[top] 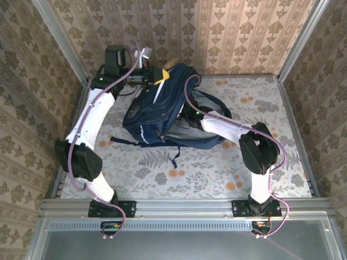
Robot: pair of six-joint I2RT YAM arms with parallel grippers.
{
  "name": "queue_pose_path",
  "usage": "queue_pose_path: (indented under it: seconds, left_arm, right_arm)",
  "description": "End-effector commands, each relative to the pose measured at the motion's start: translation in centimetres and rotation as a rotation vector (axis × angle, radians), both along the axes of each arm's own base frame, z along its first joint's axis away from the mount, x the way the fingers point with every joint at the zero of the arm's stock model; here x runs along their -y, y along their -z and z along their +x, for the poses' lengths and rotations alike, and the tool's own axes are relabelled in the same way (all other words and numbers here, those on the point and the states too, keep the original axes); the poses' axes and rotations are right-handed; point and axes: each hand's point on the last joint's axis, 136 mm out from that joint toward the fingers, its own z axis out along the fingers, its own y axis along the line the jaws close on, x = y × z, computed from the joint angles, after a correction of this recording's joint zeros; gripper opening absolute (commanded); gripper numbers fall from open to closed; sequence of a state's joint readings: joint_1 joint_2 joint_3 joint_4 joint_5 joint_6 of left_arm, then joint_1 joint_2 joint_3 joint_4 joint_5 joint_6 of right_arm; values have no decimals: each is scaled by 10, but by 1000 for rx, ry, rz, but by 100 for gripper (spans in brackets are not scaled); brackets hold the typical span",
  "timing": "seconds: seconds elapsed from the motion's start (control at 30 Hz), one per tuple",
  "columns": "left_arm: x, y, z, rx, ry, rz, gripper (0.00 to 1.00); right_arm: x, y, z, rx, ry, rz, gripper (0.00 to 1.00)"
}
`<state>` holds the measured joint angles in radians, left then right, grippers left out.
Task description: Pack the student bag
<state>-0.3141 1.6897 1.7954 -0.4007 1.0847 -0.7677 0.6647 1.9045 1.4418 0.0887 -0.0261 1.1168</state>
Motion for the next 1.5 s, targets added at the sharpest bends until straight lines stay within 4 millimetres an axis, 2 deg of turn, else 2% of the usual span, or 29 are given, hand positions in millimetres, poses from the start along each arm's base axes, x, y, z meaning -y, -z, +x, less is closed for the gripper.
queue_pose_path:
  seconds: [0.0, 0.07, 0.3, 0.43, 0.5, 0.57, 0.6, 0.67, 0.77, 0.9, 1.03, 1.1, 1.27, 1.4, 1.47]
  left_arm:
    - [-6, -67, -29, 243, 93, -122, 0]
    - [-9, -66, -25, 240, 76, -119, 0]
    - [-16, -47, -5, 187, -13, -103, 0]
    - [-15, -37, 1, 162, -27, -119, 0]
    - [-15, -32, 3, 157, -38, -115, 0]
    - [-16, -26, 3, 151, -49, -108, 0]
    - [-16, -22, 4, 149, -57, -103, 0]
    - [-14, -14, 4, 141, -67, -87, 0]
    - [-5, 6, 1, 125, -64, -35, 0]
    - [21, 42, -6, 91, -28, 26, 0]
    - [47, 83, -9, 40, 1, 76, 0]
    - [69, 109, -17, 2, 32, 112, 0]
    - [109, 164, -33, -81, 86, 177, 0]
    - [136, 200, -41, -135, 112, 217, 0]
    - [144, 214, -40, -158, 108, 225, 0]
  right_arm:
    - [-4, -51, -9, 179, -63, 39, 76]
    - [5, -57, -16, 214, -64, 30, 81]
    - [31, -66, -51, 295, -127, -58, 79]
    - [46, -78, -70, 337, -168, -80, 79]
    - [58, -76, -79, 342, -154, -110, 78]
    - [78, -63, -85, 324, -97, -156, 76]
    - [94, -64, -90, 334, -45, -173, 74]
    - [122, -50, -99, 330, 47, -211, 72]
    - [161, -38, -116, 345, 148, -290, 66]
    - [219, -31, -143, 336, 304, -401, 62]
    - [262, -27, -168, 347, 408, -478, 57]
    - [278, -27, -178, 359, 443, -516, 55]
    - [290, -25, -189, 355, 442, -555, 52]
    - [279, -25, -191, 366, 366, -546, 45]
    - [264, -27, -192, 396, 278, -540, 41]
